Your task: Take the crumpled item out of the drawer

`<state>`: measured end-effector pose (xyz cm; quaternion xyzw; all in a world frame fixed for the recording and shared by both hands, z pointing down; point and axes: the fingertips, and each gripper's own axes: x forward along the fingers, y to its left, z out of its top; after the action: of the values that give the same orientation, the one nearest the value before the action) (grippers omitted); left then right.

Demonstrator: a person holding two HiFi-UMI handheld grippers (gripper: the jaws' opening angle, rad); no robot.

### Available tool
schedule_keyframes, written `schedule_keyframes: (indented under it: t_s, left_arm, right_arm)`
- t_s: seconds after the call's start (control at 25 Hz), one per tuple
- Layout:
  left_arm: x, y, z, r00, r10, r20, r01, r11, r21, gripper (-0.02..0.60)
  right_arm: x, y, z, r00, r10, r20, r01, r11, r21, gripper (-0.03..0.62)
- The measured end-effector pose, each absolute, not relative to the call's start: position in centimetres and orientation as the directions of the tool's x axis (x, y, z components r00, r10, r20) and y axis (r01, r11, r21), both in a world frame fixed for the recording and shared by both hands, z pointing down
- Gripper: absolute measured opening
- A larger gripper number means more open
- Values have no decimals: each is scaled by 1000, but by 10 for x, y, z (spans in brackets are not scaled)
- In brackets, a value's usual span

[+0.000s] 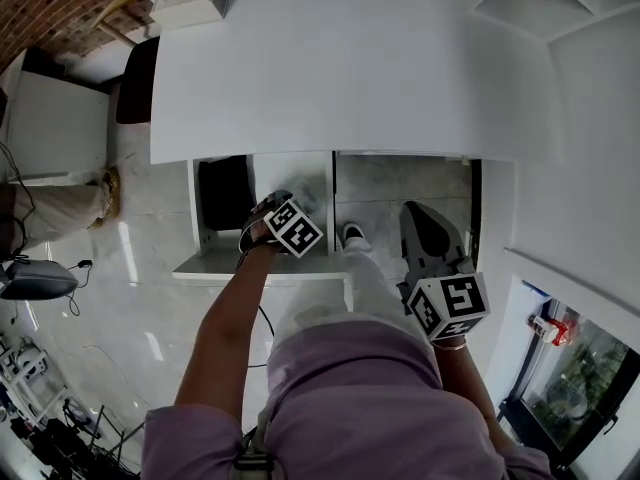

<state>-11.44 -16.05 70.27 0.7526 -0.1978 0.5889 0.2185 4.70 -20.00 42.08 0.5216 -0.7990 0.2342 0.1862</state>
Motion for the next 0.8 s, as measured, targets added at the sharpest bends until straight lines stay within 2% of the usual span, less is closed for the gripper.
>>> schedule_keyframes:
  t_s: [0.36, 0.8]
  left_arm:
    - [-112, -159, 723, 208, -20, 978, -557, -825, 102, 261]
    - [-116, -166, 737, 151, -50, 987, -540, -840, 40, 227]
  right_arm:
    - [48, -201, 432, -369, -730, 575, -928, 321, -187, 3]
    - [56, -200, 442, -342, -724, 600, -939, 292, -182, 3]
